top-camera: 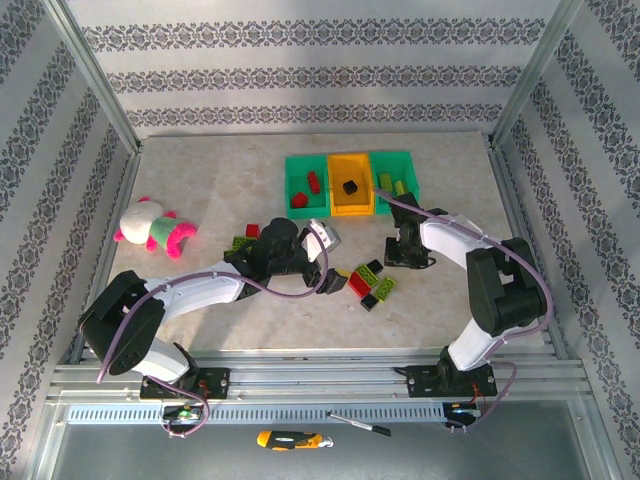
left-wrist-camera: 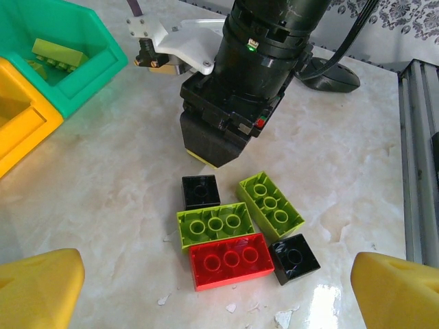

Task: Sort the legos into containers by color
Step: Pick up the lego from the middle-right of the table, then place the lego in the container.

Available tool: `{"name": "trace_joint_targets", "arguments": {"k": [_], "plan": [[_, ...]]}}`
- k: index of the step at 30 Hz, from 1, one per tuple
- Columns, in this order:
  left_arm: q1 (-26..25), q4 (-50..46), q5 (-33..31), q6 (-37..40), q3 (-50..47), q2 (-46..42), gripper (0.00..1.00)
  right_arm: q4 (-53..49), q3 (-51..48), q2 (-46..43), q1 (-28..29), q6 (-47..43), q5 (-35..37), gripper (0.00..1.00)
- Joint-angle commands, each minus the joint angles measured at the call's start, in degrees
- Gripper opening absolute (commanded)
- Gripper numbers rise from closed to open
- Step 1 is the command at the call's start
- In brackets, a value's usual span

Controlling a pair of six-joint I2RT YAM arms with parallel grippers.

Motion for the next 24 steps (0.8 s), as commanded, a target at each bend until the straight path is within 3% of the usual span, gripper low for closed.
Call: {"name": "trace_joint_targets", "arguments": {"k": [1, 9, 24], "plan": [[-0.89, 3.95, 1.05, 0.03, -1.00, -0.34, 0.99, -2.40, 2.21, -4.36, -0.38, -0.49, -0.39, 0.37], [-0.85, 7.81, -0.83, -2.06, -2.89, -1.21, 0.99, -1.50, 11.45, -5.82, -1.20, -2.29, 1.51, 0.37], [-0.85, 8.96, -3.98, -2.96, -4.80, -2.35, 0.99, 0.22, 40.02, 20.72, -6.05, -5.15, 4.73, 0.38]]}}
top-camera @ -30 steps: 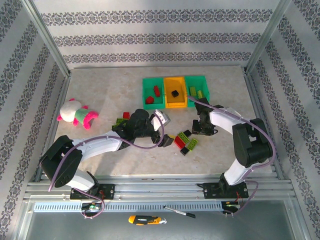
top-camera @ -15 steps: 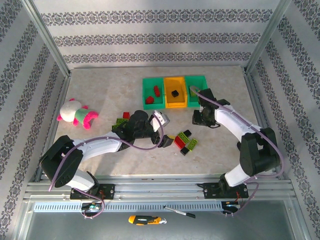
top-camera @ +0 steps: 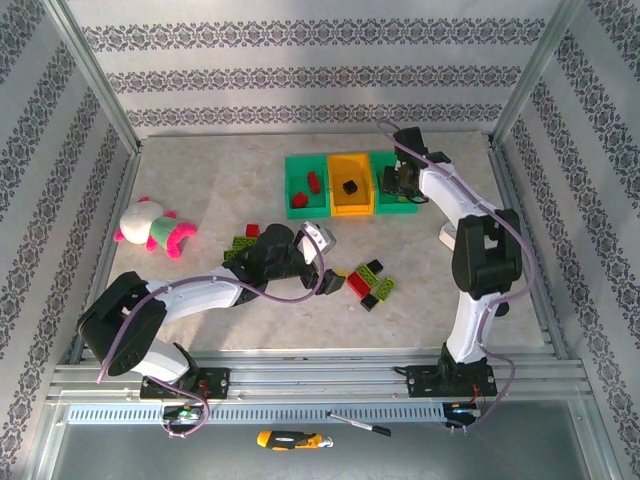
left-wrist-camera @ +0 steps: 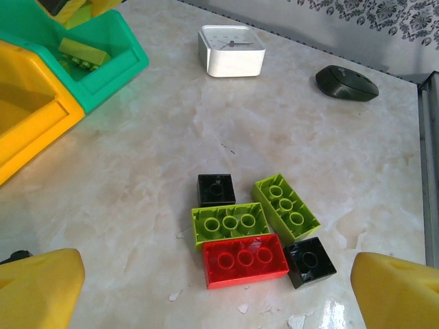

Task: Sort the legos into containers by color
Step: Place the lego in the container, then pick up the lego from the center of the table.

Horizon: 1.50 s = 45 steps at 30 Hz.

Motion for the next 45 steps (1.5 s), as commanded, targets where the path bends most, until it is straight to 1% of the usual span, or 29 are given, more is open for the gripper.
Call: {"name": "trace_joint_targets", "arguments": {"k": [1, 2, 4, 7, 9, 11, 14, 17, 20, 25, 28, 32, 34, 38, 45], "plan": [[-0.77, 3.11, -0.98, -0.77, -0.70, -1.76, 0.99, -1.52, 4.35, 3.60, -1.11, -0.84, 1.27, 0.39], [-0.83, 3.01, -1.18, -0.77, -0.80, -1.88, 0.99, -1.60, 5.03, 4.45, -1.31, -0.73, 1.14, 0.39], [-0.74, 2.80, -1.42, -0.52, -0.68, -2.09, 0.99, -2.15, 5.95, 5.22, -1.49, -0.74, 1.04, 0.44], [-0.75, 2.13, -1.46, -0.25, -0.62, -2.57, 0.99, -1.56, 5.19, 3.29, -1.51, -1.27, 1.25, 0.57], [-0.74, 2.25, -1.49, -0.33, -1.02, -3.08, 0.99, -1.14, 3.41, 0.46, -1.47, -1.83, 1.23, 0.66], [-0.74, 2.85, -1.80, -0.47, -1.70, -3.82, 0.99, -0.92, 0.85, -2.78, -1.23, -2.31, 1.27, 0.72], [-0.74, 2.32, -2.48, -0.06, -2.55, -5.20, 0.99, -0.36, -5.52, -8.93, -0.22, -2.84, 0.75, 0.76], [-0.74, 1.91, -2.05, 2.04, -3.78, -6.91, 0.99, 0.22, -13.44, -15.60, 2.35, -3.68, -0.33, 0.79], [-0.74, 2.48, -1.28, 4.32, -5.64, -8.32, 0.99, -1.13, -19.81, -20.67, 5.86, -3.51, 0.14, 0.80], [-0.74, 2.48, 0.86, 5.92, -7.11, -8.95, 0.99, -2.36, -28.08, -24.16, 11.98, 1.12, 0.03, 0.81], [-0.74, 3.67, 1.61, 5.35, -7.62, -8.81, 0.99, -2.26, -30.87, -22.97, 13.68, 4.18, 0.03, 0.80], [-0.74, 4.65, 2.07, 4.95, -7.64, -8.19, 0.99, -2.17, -31.33, -18.60, 13.05, 6.64, -0.13, 0.76], [-0.75, 4.43, 2.16, 4.94, -7.52, -8.01, 0.99, -2.02, -30.87, -16.31, 12.75, 6.84, -0.69, 0.74], [-0.75, 4.63, 2.27, 4.77, -7.58, -7.85, 0.99, -1.59, -29.67, -12.92, 12.78, 6.16, -1.93, 0.74], [-0.75, 5.55, 2.32, 4.45, -8.34, -7.71, 0.99, -1.23, -30.89, -10.86, 12.77, 5.62, -3.73, 0.74]]}}
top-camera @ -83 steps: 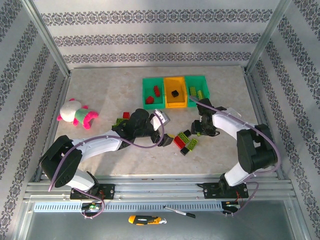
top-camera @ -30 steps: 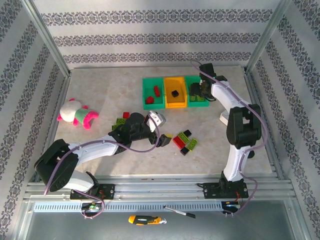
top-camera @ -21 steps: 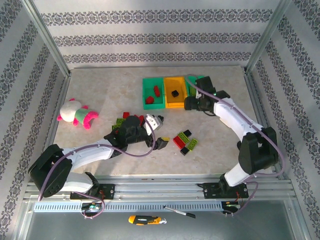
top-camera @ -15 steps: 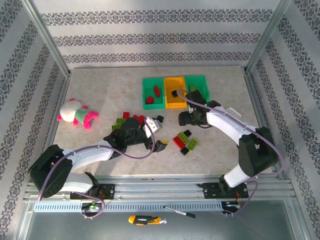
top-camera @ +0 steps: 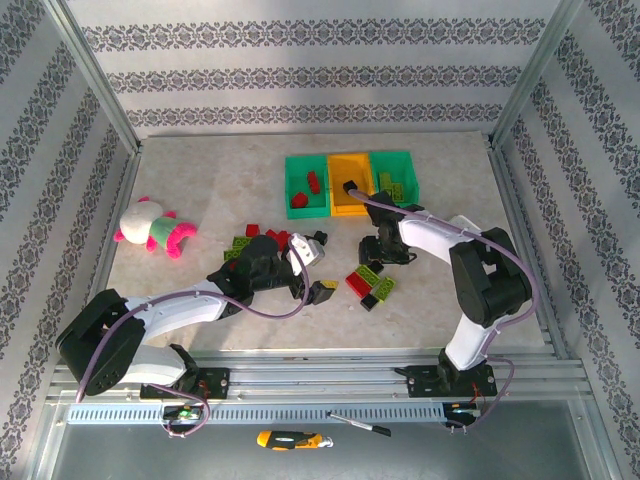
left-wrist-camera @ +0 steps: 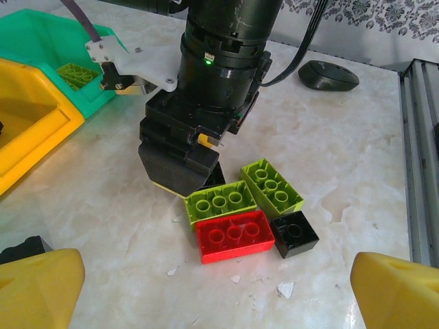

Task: Sort the legos into containers by color
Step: Pick up the lego from the center of the table.

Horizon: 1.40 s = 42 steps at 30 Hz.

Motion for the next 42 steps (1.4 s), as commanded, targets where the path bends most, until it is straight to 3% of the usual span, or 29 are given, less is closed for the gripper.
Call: {"name": "trace_joint_targets", "arguments": {"k": [1, 7, 21, 34, 42], "plan": [[-0.75, 3.29, 1.20, 0.55, -0.86, 0.25, 0.99, -0.24, -0.50, 1.57, -0.22, 0.78, -1.44, 0.74], [-0.78, 3.86, 1.10, 0.22, -0.87, 0.65, 0.99, -0.24, -3.98, 0.03, 0.81, 1.96, -2.38, 0.74], [-0.81, 5.56, 2.52, -0.29, -0.57, 2.27, 0.99, -1.27, -3.92, -3.28, 1.57, 4.33, -1.91, 0.43], [-0.74, 6.98, 1.86, -0.47, -1.71, 2.30, 0.99, -2.90, 0.23, -6.64, 1.67, 3.72, -0.35, 0.41], [-0.74, 8.86, 0.36, -1.42, -2.75, 2.04, 0.99, -2.03, 15.30, 1.19, 1.29, 1.90, -0.13, 0.42]]}}
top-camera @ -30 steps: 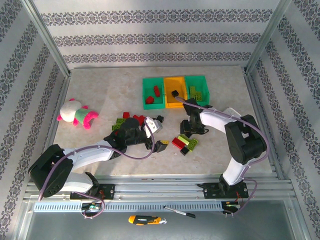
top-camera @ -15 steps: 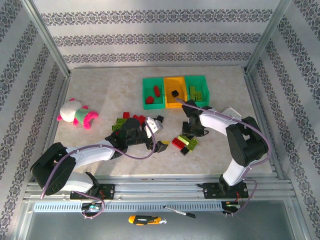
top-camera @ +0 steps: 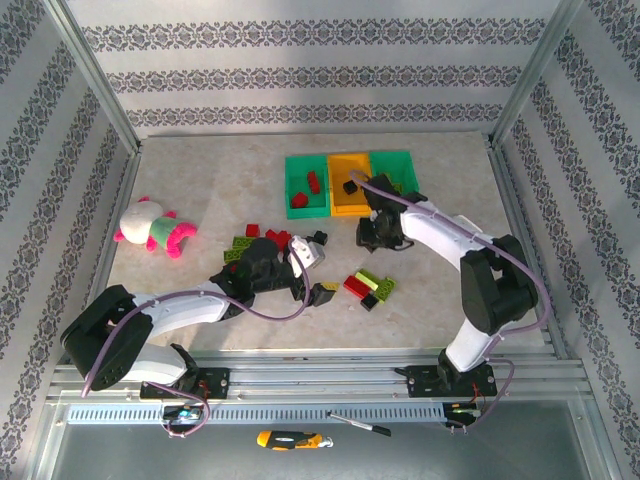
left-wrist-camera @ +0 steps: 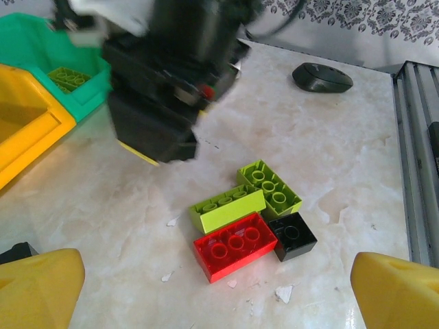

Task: Sort the legos into containers by color
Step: Place the lego in the container, then pick up the lego from the middle-left of the table.

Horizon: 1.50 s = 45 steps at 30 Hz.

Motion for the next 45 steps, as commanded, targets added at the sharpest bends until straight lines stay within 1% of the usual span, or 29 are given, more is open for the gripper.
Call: {"name": "trace_joint_targets", "arguments": {"k": [1, 4, 10, 14, 16, 19, 22, 24, 27, 30, 32, 35, 37, 38, 41, 43, 45], "plan": [[-0.74, 4.65, -1.44, -1.36, -1.29, -0.10, 0.99, 0.45, 7.78, 4.82, -0.18, -1.79, 1.16, 0.42], [-0.70, 6.81, -4.08, -3.26, -2.32, -0.05, 0.99, 0.79, 15.17, 10.05, -0.83, -2.25, 1.52, 0.42], [-0.65, 9.06, -6.23, -6.07, -3.45, -0.03, 0.99, 0.27, 30.02, 20.96, -2.08, -4.82, 5.26, 0.42], [-0.65, 8.76, -8.59, -6.77, -4.03, -0.93, 0.99, -1.16, 36.59, 25.62, -2.87, -5.76, 6.07, 0.43], [-0.59, 7.55, -10.71, -7.69, -3.82, -1.57, 0.99, -1.31, 38.06, 26.01, -3.00, -6.64, 6.45, 0.47], [-0.49, 5.49, -13.68, -9.56, -3.33, -2.28, 0.99, -1.05, 38.06, 24.38, -2.97, -7.79, 6.51, 0.59], [-0.10, 3.09, -16.24, -12.11, -2.56, -2.78, 0.99, 0.42, 34.69, 20.36, -2.72, -9.09, 5.85, 0.67], [0.39, 0.08, -18.97, -14.73, -1.56, -3.41, 0.99, 1.86, 31.06, 16.92, -2.42, -9.68, 5.37, 0.70], [1.00, -5.97, -24.26, -18.02, 0.07, -5.47, 0.99, 4.96, 22.69, 10.62, -1.59, -10.81, 4.39, 0.72], [2.91, -14.48, -29.99, -21.86, 2.39, -6.86, 0.99, 8.78, 13.59, 3.78, -0.01, -12.80, 3.11, 0.74], [5.24, -21.38, -32.93, -25.43, 4.03, -6.86, 0.99, 10.01, 7.84, -0.57, 1.75, -13.36, 4.31, 0.75], [7.56, -29.79, -39.34, -30.18, 5.64, -6.83, 1.00, 12.12, 0.07, -6.75, 4.63, -13.41, 5.35, 0.77], [9.05, -36.11, -42.46, -33.87, 6.90, -7.01, 1.00, 13.35, -4.04, -10.04, 6.65, -12.91, 5.65, 0.77], [9.86, -39.13, -43.33, -35.77, 7.45, -7.04, 1.00, 13.91, -5.72, -11.65, 7.87, -12.72, 5.76, 0.78], [13.01, -48.50, -45.65, -41.59, 8.69, -6.87, 1.00, 15.96, -8.94, -15.28, 11.90, -13.32, 5.81, 0.83], [15.79, -53.26, -44.63, -44.97, 9.02, -6.73, 0.99, 17.47, -10.08, -16.74, 14.87, -14.49, 5.73, 0.87], [18.32, -56.80, -42.70, -46.53, 9.55, -5.90, 0.99, 19.46, -10.96, -17.67, 17.69, -16.12, 5.14, 0.92]]}}
